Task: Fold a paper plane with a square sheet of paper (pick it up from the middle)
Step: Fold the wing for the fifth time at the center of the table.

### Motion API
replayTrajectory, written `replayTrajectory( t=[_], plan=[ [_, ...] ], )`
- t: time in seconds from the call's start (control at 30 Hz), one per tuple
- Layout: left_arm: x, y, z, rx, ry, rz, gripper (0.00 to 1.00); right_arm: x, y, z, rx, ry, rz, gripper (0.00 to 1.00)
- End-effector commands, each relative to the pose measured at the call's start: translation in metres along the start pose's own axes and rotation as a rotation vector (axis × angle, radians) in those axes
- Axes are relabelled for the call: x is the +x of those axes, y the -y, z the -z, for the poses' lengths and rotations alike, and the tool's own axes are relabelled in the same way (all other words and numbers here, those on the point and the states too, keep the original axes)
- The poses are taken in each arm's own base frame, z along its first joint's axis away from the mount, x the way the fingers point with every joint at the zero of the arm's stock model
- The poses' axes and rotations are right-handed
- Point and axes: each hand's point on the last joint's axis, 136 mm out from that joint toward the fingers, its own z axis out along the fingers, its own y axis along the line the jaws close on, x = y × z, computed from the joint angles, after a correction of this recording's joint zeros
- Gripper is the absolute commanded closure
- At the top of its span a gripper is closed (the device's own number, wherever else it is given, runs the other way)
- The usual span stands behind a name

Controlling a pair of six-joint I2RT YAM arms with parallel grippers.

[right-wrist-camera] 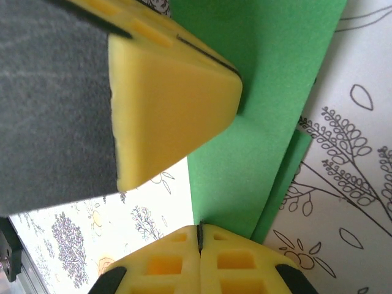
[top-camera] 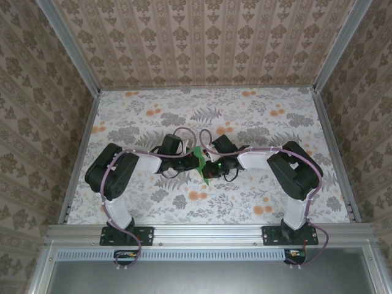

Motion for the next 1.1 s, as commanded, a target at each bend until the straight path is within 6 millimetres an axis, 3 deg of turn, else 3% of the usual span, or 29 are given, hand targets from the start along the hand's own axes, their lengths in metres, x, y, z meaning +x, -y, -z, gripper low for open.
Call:
replayTrajectory(
  t=[0.0,0.47,0.67,0.87,1.07],
  plan=[
    [-0.022,-0.053,0.008,-0.156,0.061,0.046,0.94,0.081,0.054,-0.006,0.174,-0.238,-0.119,1.00],
    [-0.075,-0.123,0.037,-0.221,0.147,0.141,0.95,0.089,0.059,-0.006,0.186,-0.252,-0.139,1.00],
    [-0.091,-0.143,0.048,-0.225,0.178,0.181,0.95,0.090,0.060,-0.006,0.187,-0.253,-0.147,1.00],
    [-0.111,-0.142,0.063,-0.221,0.189,0.169,0.95,0.080,0.052,-0.005,0.165,-0.221,-0.148,1.00],
    [-0.124,-0.118,0.085,-0.224,0.217,0.140,0.91,0.037,0.017,0.003,0.091,-0.093,-0.138,1.00]
  ],
)
